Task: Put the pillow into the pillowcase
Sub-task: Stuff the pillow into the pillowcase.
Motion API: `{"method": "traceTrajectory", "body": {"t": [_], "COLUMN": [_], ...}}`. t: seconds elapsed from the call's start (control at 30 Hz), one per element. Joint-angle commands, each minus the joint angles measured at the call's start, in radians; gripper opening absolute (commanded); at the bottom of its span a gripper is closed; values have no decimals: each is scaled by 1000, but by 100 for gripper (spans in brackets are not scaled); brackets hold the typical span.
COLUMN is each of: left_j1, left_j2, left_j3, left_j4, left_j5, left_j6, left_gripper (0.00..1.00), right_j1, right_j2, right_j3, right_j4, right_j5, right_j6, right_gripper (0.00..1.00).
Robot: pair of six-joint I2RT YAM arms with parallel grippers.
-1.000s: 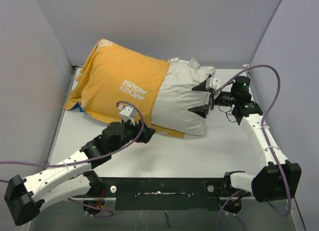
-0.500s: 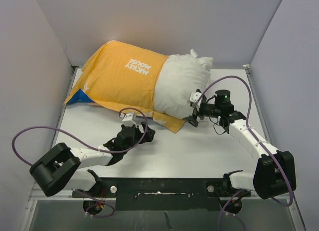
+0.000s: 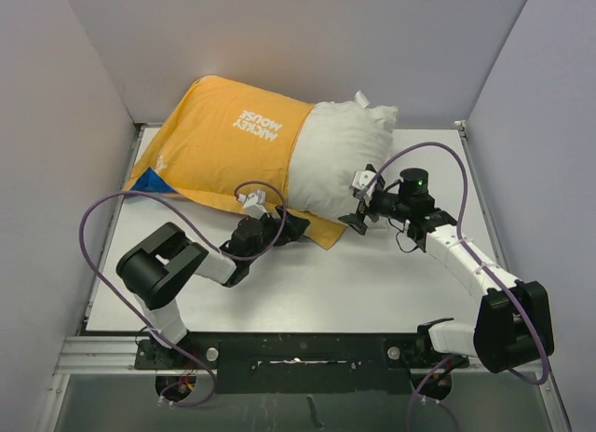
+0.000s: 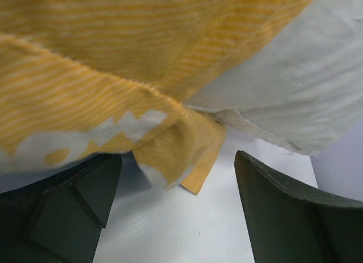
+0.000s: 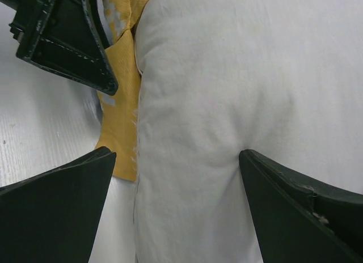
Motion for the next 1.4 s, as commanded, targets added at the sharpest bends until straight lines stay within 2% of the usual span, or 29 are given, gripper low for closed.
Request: {"method": "traceTrajectory", "body": {"t": [0.0, 0.03, 0.07, 0.13, 0.17, 0.33, 0.4, 0.43, 0.47, 0.5, 0.57, 0.6, 0.63, 0.8, 0.87, 0.97, 1.1, 1.2, 1.23, 1.27, 1.33, 1.37], "left_j1": [10, 13, 18, 28, 30, 22, 13, 7, 0, -12, -30, -36, -43, -66, -69, -65, -55, -53, -54, -57, -79, -100], "left_j2": [95, 119, 142, 184, 195, 109, 34, -6, -46, -86, -160, -192, -220, -287, -277, -243, -180, -146, -146, -156, -210, -256], "left_j3": [99, 112, 124, 135, 133, 83, 62, 57, 55, 58, 85, 105, 129, 290, 345, 348, 311, 290, 289, 289, 291, 299], "left_j4": [165, 182, 205, 256, 292, 295, 258, 230, 196, 157, 62, 16, -22, -131, -123, -49, 44, 76, 63, 27, -118, -239], "left_j5": [33, 41, 56, 88, 101, 195, 247, 272, 297, 318, 371, 409, 439, 603, 674, 738, 769, 748, 736, 734, 686, 661], "left_j6": [-44, -51, -60, -78, -81, -48, -34, -25, -16, -6, 18, 25, 31, 54, 33, -11, -47, -65, -61, -51, 10, 68], "left_gripper": [76, 69, 56, 14, 0, 0, 0, 0, 0, 0, 0, 0, 0, 0, 0, 0, 0, 0, 0, 5, 26, 37], "right_j1": [6, 10, 15, 23, 24, 31, 56, 72, 90, 119, 181, 218, 251, 366, 375, 373, 364, 349, 339, 311, 240, 195], "right_j2": [-27, -25, -20, -4, 9, 155, 243, 300, 337, 369, 422, 442, 453, 490, 519, 561, 569, 522, 500, 471, 403, 367], "right_j3": [52, 65, 82, 110, 124, 213, 281, 312, 339, 362, 427, 470, 521, 721, 682, 531, 338, 269, 268, 277, 310, 335], "right_j4": [24, 16, 13, 18, 21, -1, -37, -54, -62, -64, -59, -72, -88, -90, -60, 12, 67, 21, -23, -84, -197, -265], "right_j5": [13, 26, 45, 101, 118, 150, 181, 182, 178, 174, 203, 219, 230, 279, 276, 255, 162, 1, -68, -124, -216, -253], "right_j6": [-21, -36, -50, -81, -106, -271, -252, -225, -193, -154, -41, 21, 84, 476, 611, 675, 632, 509, 447, 376, 247, 184], "right_gripper": [98, 98, 98, 98, 98, 98, 100, 95, 85, 69, 19, 3, 0, 0, 0, 0, 0, 0, 4, 12, 32, 41]}}
